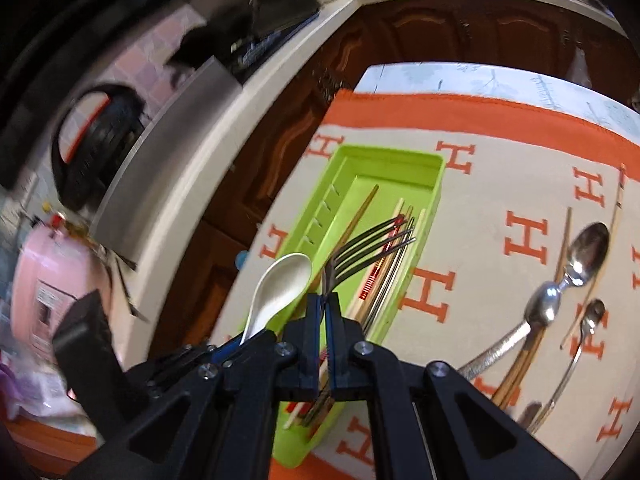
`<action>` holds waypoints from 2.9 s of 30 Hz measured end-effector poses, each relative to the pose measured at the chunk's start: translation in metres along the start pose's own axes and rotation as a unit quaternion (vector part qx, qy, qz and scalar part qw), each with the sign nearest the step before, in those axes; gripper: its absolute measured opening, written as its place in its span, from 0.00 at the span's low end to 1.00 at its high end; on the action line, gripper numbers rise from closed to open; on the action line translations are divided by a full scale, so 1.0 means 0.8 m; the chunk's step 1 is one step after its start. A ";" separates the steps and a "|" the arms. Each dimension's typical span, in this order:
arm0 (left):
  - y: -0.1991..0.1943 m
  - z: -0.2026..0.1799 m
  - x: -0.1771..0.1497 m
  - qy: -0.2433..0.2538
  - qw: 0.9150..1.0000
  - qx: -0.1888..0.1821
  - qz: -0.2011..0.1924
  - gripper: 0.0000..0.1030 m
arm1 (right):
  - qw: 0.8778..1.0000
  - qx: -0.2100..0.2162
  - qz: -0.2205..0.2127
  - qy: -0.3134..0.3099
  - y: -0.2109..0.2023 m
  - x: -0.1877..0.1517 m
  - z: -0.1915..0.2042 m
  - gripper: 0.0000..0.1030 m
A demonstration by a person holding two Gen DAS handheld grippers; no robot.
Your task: Organize utensils
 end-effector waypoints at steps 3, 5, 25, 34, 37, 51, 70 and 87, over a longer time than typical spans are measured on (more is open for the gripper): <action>0.010 0.000 -0.005 -0.004 1.000 0.001 0.009 0.03 | 1.000 -0.009 0.022 -0.007 0.024 0.002 -0.001 0.03; 0.017 0.001 -0.006 -0.009 1.000 0.003 0.014 0.03 | 0.999 -0.013 0.035 -0.004 0.037 0.001 -0.004 0.04; 0.011 -0.021 -0.009 -0.014 0.999 0.039 0.010 0.44 | 0.998 0.009 -0.003 0.067 -0.017 -0.053 -0.049 0.07; -0.028 -0.049 -0.019 0.012 0.999 0.047 -0.010 0.44 | 0.995 0.001 -0.044 0.088 -0.070 -0.078 -0.070 0.07; -0.040 -0.061 -0.022 0.026 0.998 0.047 -0.016 0.44 | 0.994 -0.001 -0.058 0.094 -0.089 -0.085 -0.077 0.07; -0.039 -0.124 -0.014 0.086 0.995 0.038 -0.016 0.44 | 0.987 -0.025 -0.083 0.139 -0.125 -0.099 -0.133 0.07; -0.022 -0.167 -0.004 0.116 0.993 0.017 -0.008 0.44 | 0.985 -0.035 -0.075 0.149 -0.127 -0.088 -0.154 0.08; 0.011 -0.181 -0.009 0.143 0.987 -0.050 0.052 0.45 | 0.996 -0.026 0.010 0.086 -0.063 -0.135 -0.168 0.29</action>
Point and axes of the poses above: each gripper's, at about its wrist camera, not at the fingertips, and y roughly the way its jaws point, z to its left, x to its top, the point moved 3 cm from there along y, roughly the way its jaws point, and after that the axes turned 4 degrees about -x, right-handed, at the moved point
